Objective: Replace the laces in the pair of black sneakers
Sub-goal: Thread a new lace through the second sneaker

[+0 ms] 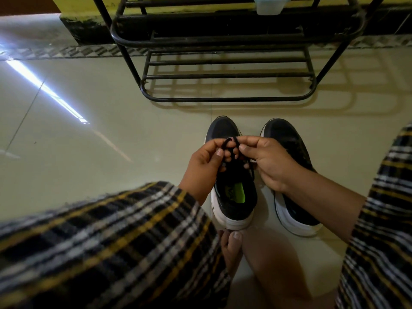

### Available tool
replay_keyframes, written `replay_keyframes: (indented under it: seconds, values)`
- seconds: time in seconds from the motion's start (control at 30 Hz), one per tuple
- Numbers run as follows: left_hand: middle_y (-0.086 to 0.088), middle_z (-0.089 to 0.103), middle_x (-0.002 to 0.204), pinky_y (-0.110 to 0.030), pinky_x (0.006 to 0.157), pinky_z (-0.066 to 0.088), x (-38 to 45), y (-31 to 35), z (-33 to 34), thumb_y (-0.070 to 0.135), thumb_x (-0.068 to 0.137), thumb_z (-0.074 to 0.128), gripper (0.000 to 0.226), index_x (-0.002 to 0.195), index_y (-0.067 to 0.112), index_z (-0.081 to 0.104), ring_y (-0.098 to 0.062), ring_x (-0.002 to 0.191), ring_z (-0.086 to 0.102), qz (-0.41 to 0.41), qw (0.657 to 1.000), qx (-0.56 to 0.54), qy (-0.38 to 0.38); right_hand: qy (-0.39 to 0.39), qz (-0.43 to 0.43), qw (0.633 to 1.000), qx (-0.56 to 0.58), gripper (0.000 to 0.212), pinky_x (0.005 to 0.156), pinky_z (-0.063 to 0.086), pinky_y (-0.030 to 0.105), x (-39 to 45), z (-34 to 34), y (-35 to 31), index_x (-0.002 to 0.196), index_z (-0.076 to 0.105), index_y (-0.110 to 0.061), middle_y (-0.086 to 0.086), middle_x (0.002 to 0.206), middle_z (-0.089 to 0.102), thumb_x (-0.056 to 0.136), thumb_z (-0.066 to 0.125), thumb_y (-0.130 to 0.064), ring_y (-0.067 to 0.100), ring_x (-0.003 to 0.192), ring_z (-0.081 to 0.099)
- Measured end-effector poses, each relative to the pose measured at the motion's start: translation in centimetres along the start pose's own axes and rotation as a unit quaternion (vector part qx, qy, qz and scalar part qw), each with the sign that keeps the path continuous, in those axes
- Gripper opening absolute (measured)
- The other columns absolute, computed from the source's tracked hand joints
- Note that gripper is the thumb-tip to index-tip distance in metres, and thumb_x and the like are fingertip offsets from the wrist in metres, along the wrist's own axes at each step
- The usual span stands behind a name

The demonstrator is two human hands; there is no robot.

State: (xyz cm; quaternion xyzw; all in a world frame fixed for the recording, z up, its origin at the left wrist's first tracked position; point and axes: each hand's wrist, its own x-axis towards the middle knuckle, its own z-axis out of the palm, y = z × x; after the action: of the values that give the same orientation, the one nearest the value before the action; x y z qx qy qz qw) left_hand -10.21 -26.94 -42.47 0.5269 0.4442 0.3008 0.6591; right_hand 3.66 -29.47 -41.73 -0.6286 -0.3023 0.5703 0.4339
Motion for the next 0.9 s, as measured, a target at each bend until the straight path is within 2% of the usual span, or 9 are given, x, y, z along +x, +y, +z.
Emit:
replay_keyframes:
  seconds: [0.07, 0.17, 0.3, 0.37, 0.47, 0.6, 0.7, 0.8, 0.9]
  values:
    - [-0.003, 0.06, 0.089, -0.019, 0.072, 0.046, -0.1, -0.1, 0.0, 0.0, 0.099, 0.035, 0.029, 0.111, 0.009, 0.06, -0.009, 0.083, 0.055, 0.0, 1.0, 0.007, 0.001, -0.005, -0.009, 1.0, 0.001, 0.032, 0.068, 0.044, 0.021, 0.0, 0.1, -0.1, 0.107, 0.066, -0.021, -0.007, 0.089, 0.068, 0.096, 0.043, -0.002, 0.006, 0.082, 0.059]
    - [-0.01, 0.065, 0.091, -0.024, 0.08, 0.051, -0.1, -0.1, -0.1, -0.009, 0.094, 0.039, 0.029, 0.109, 0.002, 0.062, -0.017, 0.089, 0.061, 0.015, 1.0, -0.006, 0.002, -0.009, -0.018, 0.999, 0.028, 0.034, 0.082, 0.048, 0.027, 0.1, 0.2, -0.1, 0.097, 0.068, -0.024, -0.008, 0.092, 0.071, 0.093, 0.046, 0.001, 0.009, 0.087, 0.064]
    - [0.006, 0.07, 0.068, -0.016, 0.072, 0.053, -0.2, 0.2, -0.3, -0.015, 0.089, 0.045, 0.024, 0.099, -0.001, 0.061, -0.004, 0.071, 0.067, 0.039, 0.999, -0.023, -0.028, 0.024, -0.016, 0.998, 0.056, 0.023, 0.062, 0.048, 0.023, 0.4, 0.0, -0.2, 0.088, 0.063, -0.016, 0.0, 0.072, 0.068, 0.085, 0.057, 0.006, 0.01, 0.063, 0.064]
    - [0.002, 0.07, 0.067, -0.019, 0.074, 0.055, 0.0, 0.3, -0.5, -0.012, 0.088, 0.05, 0.016, 0.099, 0.0, 0.052, -0.007, 0.07, 0.068, 0.021, 0.998, -0.039, -0.036, 0.033, -0.009, 0.995, 0.089, 0.021, 0.058, 0.052, 0.023, 0.5, -0.2, -0.2, 0.086, 0.055, -0.012, 0.005, 0.068, 0.067, 0.083, 0.059, 0.009, 0.015, 0.057, 0.063]
    - [-0.004, 0.071, 0.072, -0.021, 0.076, 0.056, 0.4, 0.4, -0.9, -0.008, 0.084, 0.059, 0.025, 0.105, -0.003, 0.046, -0.014, 0.074, 0.07, 0.001, 0.999, -0.012, -0.041, 0.028, -0.014, 0.996, 0.087, 0.019, 0.06, 0.057, 0.025, 0.3, -0.2, -0.2, 0.083, 0.056, -0.008, 0.01, 0.071, 0.068, 0.083, 0.059, 0.01, 0.021, 0.062, 0.066]
    - [-0.009, 0.072, 0.075, -0.026, 0.074, 0.057, 0.9, 0.8, -1.0, -0.001, 0.08, 0.067, 0.028, 0.103, -0.006, 0.053, -0.023, 0.079, 0.07, -0.006, 0.997, 0.063, -0.045, 0.016, -0.068, 0.997, -0.023, 0.016, 0.057, 0.052, 0.015, -0.1, 0.0, -0.4, 0.083, 0.067, -0.003, 0.007, 0.074, 0.069, 0.083, 0.058, 0.011, 0.01, 0.063, 0.069]
    - [-0.016, 0.071, 0.083, -0.028, 0.074, 0.057, 1.1, 0.9, -0.8, 0.001, 0.079, 0.068, 0.028, 0.104, -0.008, 0.057, -0.026, 0.078, 0.069, -0.018, 0.998, 0.057, -0.031, 0.009, -0.132, 0.982, -0.135, 0.015, 0.06, 0.052, 0.012, 0.0, -0.3, -0.9, 0.086, 0.07, -0.002, 0.004, 0.078, 0.069, 0.083, 0.06, 0.008, 0.007, 0.066, 0.068]
    - [-0.011, 0.072, 0.076, -0.025, 0.068, 0.056, 1.0, 0.7, -0.5, 0.0, 0.08, 0.067, 0.018, 0.095, -0.007, 0.059, -0.018, 0.069, 0.068, -0.017, 0.999, 0.034, -0.009, -0.019, -0.184, 0.948, -0.258, 0.022, 0.069, 0.051, 0.01, 0.1, -0.8, -1.6, 0.089, 0.073, -0.01, 0.001, 0.079, 0.07, 0.083, 0.06, 0.007, 0.006, 0.077, 0.069]
    - [0.001, 0.069, 0.061, -0.02, 0.06, 0.053, 0.9, 0.6, -0.5, -0.001, 0.081, 0.065, 0.005, 0.083, 0.0, 0.061, -0.009, 0.058, 0.064, -0.017, 1.0, 0.009, 0.01, -0.062, -0.203, 0.912, -0.35, 0.031, 0.07, 0.047, 0.006, 0.1, -1.2, -2.3, 0.096, 0.074, -0.016, -0.005, 0.08, 0.071, 0.081, 0.061, 0.007, -0.007, 0.076, 0.065]
